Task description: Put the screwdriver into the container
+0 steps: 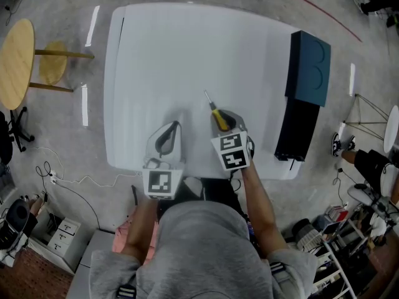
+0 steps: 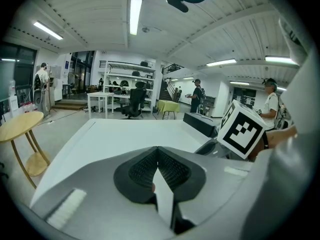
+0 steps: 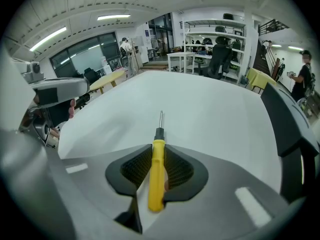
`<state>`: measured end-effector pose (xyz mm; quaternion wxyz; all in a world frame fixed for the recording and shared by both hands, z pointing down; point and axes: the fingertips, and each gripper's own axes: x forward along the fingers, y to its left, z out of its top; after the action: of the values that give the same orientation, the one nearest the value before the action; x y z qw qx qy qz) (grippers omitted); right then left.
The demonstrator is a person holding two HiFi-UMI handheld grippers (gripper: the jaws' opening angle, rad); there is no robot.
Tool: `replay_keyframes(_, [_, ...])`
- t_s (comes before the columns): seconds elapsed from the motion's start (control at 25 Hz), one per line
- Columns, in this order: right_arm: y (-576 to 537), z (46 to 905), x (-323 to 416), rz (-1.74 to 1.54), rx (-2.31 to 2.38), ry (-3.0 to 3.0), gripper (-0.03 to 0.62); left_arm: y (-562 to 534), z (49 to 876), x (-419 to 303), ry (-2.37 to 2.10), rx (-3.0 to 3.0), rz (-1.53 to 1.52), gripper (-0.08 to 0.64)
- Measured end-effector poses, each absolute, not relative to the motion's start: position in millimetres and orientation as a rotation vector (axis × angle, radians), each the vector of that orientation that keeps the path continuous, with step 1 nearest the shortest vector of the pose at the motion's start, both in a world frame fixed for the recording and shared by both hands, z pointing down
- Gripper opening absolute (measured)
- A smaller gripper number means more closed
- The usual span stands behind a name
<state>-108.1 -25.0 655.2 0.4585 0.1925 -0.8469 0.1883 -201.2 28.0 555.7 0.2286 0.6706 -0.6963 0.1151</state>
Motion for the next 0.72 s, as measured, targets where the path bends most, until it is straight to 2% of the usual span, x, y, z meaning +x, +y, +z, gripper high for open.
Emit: replay_keyframes(0.72, [-32.8,611.7,-99.4,0.461,0.547,-2.168,0.077,24.3,522.3,-193.1,-1.960,1.930,0.317,0.012])
